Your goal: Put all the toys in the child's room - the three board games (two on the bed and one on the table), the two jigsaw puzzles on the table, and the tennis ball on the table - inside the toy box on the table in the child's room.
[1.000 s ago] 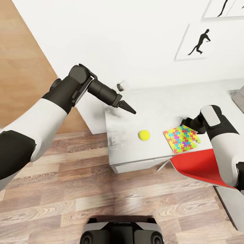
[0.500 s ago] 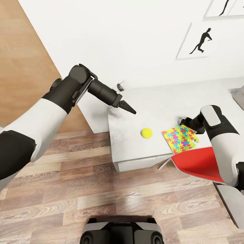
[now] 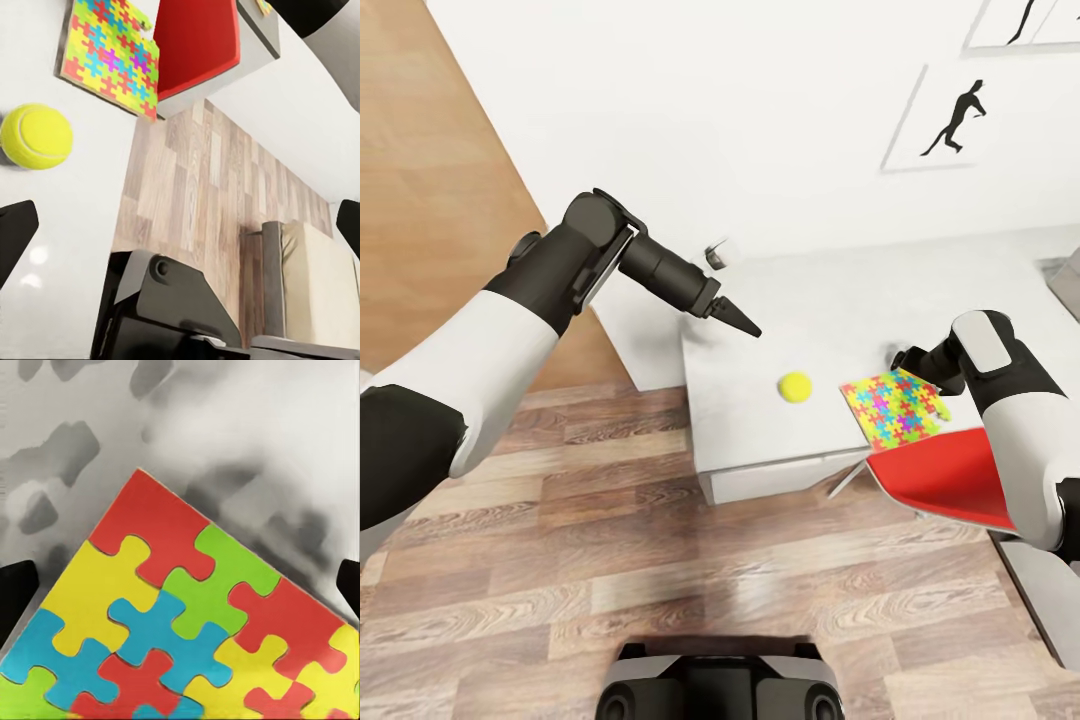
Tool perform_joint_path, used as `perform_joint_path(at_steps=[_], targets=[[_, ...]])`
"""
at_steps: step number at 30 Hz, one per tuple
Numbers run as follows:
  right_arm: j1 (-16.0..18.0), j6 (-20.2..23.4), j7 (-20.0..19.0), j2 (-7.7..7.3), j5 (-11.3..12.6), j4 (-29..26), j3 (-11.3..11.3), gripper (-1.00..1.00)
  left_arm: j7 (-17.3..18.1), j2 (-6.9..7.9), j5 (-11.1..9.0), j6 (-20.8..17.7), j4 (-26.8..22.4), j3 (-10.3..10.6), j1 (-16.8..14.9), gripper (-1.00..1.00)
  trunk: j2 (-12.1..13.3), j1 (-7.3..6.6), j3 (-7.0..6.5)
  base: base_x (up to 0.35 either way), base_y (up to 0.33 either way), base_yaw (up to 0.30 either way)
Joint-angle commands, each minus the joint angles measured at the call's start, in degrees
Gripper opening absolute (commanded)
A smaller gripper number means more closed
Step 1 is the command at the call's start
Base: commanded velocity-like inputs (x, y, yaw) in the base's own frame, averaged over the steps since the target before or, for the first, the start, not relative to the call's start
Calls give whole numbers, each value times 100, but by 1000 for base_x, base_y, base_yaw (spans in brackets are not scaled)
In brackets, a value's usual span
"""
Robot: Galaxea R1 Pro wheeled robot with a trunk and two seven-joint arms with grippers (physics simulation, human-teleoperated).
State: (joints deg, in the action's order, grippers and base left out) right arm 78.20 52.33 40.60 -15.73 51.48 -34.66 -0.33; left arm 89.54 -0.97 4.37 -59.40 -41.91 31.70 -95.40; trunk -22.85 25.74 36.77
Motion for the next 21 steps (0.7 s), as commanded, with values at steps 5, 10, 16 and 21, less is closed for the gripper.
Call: perform_joint_path(at_steps=[5, 10, 16, 21], targets=[[0, 23, 53, 3, 122, 319, -2, 100, 46, -2, 61, -60, -1, -4, -5, 100, -7, 4, 9, -71, 109, 0], [-3, 23, 53, 0, 125, 319, -2, 100, 46, 0, 64, -60, 19, 0, -5, 100, -7, 4, 9, -18, 114, 0], [-3, 23, 53, 4, 125, 319, -2, 100, 46, 0, 64, -60, 24, 0, -5, 100, -7, 4, 9, -3, 62, 0], [-4, 23, 52, 1, 126, 319, -2, 100, 46, -6, 64, -60, 25, -4, -5, 100, -7, 4, 9, -6, 8, 0]])
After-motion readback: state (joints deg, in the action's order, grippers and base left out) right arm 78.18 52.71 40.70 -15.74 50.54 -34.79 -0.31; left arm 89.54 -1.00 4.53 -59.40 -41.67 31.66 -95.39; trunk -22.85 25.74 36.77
